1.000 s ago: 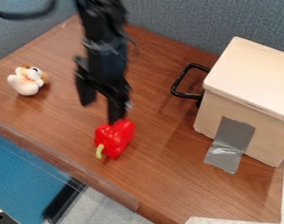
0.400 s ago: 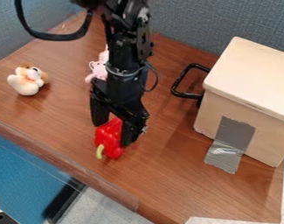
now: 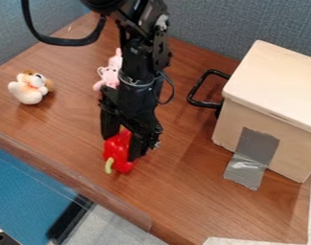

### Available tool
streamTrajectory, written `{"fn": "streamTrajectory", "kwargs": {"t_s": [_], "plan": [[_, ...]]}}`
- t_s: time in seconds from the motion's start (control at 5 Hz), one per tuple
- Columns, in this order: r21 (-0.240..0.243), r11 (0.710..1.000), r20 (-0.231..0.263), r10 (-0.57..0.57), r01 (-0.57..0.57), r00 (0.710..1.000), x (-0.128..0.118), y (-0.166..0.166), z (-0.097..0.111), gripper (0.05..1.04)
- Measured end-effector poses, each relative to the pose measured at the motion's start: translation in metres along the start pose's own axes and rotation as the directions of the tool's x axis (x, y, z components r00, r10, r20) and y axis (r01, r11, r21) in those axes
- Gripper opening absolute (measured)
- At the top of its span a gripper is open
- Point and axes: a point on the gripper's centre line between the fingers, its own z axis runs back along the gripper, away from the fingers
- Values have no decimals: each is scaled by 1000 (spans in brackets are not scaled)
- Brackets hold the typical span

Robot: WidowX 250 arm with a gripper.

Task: Move the red capsicum from the front edge of the table to the back edge closer to box

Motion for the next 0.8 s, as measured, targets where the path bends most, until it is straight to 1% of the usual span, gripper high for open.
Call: {"fn": "streamTrajectory", "kwargs": {"t_s": [0.2, 0.4, 0.6, 0.8], "plan": [[-15, 1000, -28, -28, 27, 999, -4, -2, 1, 778], [-21, 999, -2, -34, 34, 999, 4, 1, 13, 777], [-24, 1000, 33, -18, 19, 999, 15, 12, 27, 777], [-9, 1000, 114, -1, 2, 994, 42, 27, 51, 777]]}}
